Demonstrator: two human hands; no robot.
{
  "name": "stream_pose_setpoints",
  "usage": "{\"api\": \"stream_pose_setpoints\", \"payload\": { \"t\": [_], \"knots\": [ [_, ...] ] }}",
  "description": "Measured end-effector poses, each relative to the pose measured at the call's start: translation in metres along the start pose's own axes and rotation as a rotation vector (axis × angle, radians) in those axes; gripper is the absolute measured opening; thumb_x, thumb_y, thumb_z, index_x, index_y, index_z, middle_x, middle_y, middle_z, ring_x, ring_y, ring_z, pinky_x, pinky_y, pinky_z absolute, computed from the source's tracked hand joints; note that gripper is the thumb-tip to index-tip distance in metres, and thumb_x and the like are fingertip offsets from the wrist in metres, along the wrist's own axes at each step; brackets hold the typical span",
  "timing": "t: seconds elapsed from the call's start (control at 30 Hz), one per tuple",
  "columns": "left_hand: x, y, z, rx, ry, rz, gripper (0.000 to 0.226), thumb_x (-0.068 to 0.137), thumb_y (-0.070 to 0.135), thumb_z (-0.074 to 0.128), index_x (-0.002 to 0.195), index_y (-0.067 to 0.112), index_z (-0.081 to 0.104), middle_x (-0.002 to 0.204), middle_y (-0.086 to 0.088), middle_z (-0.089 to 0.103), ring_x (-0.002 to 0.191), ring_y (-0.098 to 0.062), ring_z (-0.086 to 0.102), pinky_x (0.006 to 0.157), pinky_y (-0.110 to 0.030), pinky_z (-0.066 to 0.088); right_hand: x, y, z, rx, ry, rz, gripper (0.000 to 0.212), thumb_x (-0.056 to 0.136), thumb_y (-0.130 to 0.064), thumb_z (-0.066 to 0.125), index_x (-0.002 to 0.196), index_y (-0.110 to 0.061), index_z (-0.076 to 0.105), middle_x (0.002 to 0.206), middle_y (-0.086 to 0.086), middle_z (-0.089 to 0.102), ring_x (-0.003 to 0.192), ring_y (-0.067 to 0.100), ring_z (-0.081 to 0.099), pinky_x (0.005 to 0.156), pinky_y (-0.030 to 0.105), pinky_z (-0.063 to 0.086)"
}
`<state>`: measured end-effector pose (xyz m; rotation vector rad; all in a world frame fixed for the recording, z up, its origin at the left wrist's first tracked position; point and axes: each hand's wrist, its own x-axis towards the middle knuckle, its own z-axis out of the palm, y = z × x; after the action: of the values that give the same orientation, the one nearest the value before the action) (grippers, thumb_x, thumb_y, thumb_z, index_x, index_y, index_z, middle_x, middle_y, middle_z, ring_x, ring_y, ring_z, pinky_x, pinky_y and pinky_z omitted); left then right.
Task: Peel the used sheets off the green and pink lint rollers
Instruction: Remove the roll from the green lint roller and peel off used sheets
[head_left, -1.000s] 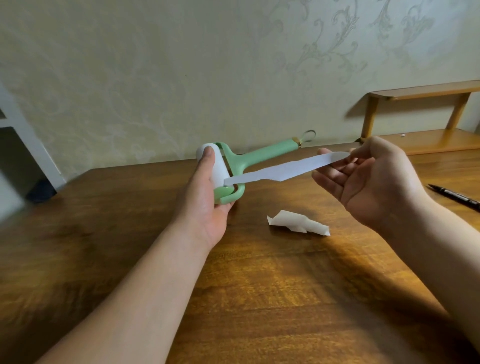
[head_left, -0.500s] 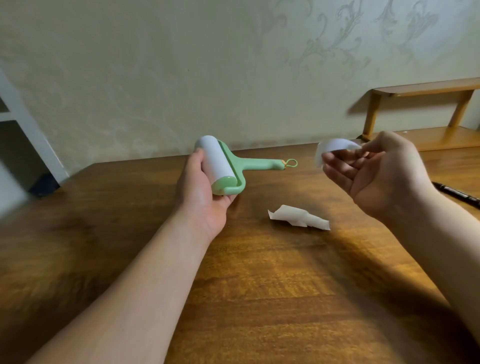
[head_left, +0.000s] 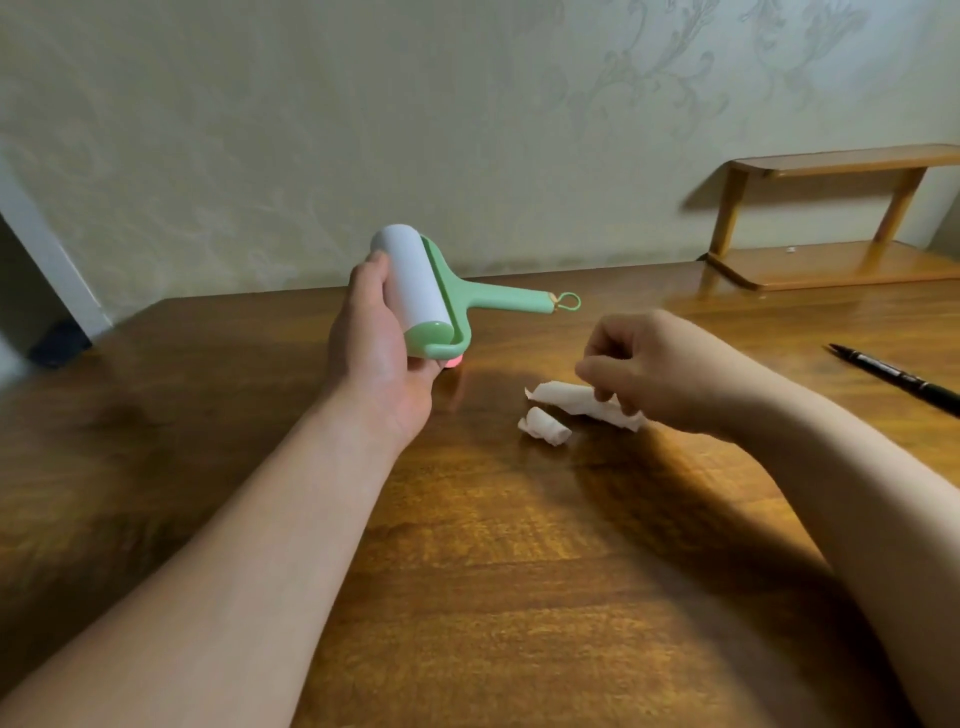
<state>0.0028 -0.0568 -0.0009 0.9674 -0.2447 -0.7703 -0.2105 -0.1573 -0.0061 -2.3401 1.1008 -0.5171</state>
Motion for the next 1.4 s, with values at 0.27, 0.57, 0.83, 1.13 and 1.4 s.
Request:
{"api": "stream_pose_setpoints", "payload": {
  "t": [0.27,0.57,0.83,1.13,1.4],
  "knots": [
    [-0.005,-0.001,0.003,0.025,-0.065,-0.015,0.044,0.106,0.048,0.071,0.145,0.029,0.065,0.134,-0.013,0.074,0.118,-0.033,0.077,0.098,-0.057,0.066,0.002,0.006,0.003,0.174,0.374,-0.208,0.013,0.098,-0.043,0.074,0.098,-0.033,0.067,0.090,-0.012,0.068,0.079,-0.001,0.059,0.067,0.023,0.046],
    [-0.011,-0.008,0.002,0.162,-0.217,-0.036,0.043,0.105,0.061,0.067,0.131,0.027,0.072,0.115,-0.010,0.081,0.104,-0.024,0.082,0.077,-0.037,0.067,0.008,0.008,0.010,-0.122,0.248,-0.337,0.030,0.101,-0.050,0.064,0.128,-0.038,0.066,0.096,-0.025,0.067,0.085,0.002,0.061,0.082,0.038,0.047],
    [-0.001,-0.003,-0.001,0.454,-0.099,0.385,0.053,0.097,0.080,0.042,0.122,0.038,0.063,0.127,0.003,0.071,0.110,-0.016,0.074,0.079,-0.032,0.060,0.026,0.043,-0.004,-0.109,0.325,0.003,0.014,0.106,-0.049,0.063,0.115,-0.039,0.065,0.080,-0.008,0.067,0.069,0.015,0.062,0.055,0.033,0.040],
    [0.008,-0.003,-0.005,0.423,0.033,0.435,0.035,0.116,0.057,0.044,0.113,0.032,0.068,0.116,0.002,0.077,0.100,-0.016,0.076,0.076,-0.031,0.059,0.036,0.057,0.008,-0.181,0.185,0.148,0.017,0.107,-0.046,0.060,0.105,-0.029,0.060,0.090,-0.002,0.068,0.079,0.018,0.063,0.061,0.038,0.044],
    [0.005,-0.006,-0.004,0.473,-0.004,0.481,0.031,0.119,0.050,0.042,0.113,0.032,0.066,0.118,0.003,0.073,0.098,-0.014,0.073,0.075,-0.028,0.058,0.033,0.056,0.007,-0.274,0.125,0.155,0.037,0.103,-0.056,0.063,0.131,-0.033,0.070,0.121,0.000,0.060,0.111,0.026,0.058,0.092,0.045,0.052]
  ]
}}
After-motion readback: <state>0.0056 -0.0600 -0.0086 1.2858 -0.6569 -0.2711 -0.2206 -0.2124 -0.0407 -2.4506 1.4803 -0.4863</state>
